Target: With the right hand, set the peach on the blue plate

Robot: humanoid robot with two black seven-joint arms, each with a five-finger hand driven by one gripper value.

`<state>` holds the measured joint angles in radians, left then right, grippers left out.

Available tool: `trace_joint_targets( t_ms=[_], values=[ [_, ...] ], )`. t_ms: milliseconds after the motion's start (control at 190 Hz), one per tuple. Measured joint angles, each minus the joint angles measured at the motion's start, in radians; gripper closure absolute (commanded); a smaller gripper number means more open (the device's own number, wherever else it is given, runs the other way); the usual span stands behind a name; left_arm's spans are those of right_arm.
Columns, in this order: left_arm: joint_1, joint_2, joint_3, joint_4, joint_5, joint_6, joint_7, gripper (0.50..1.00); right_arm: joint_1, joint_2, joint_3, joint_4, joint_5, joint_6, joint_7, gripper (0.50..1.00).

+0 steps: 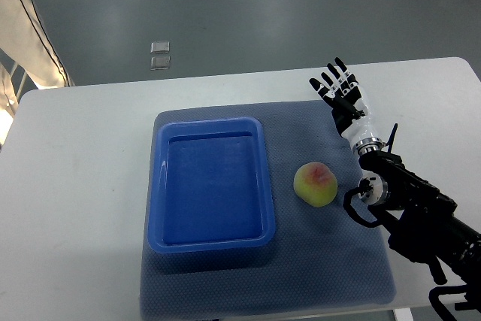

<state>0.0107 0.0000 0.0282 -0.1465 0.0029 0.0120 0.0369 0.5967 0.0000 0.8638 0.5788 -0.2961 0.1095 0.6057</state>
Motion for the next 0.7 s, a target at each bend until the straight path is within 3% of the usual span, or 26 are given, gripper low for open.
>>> trace_joint_targets(
  t_ms=[701],
  values=[
    [0.002,0.0,-0.003,0.001,-0.002,0.002,0.0,0.5,0.002,0.0,0.001,0.001,0.001,-0.001,0.0,0.57]
  ],
)
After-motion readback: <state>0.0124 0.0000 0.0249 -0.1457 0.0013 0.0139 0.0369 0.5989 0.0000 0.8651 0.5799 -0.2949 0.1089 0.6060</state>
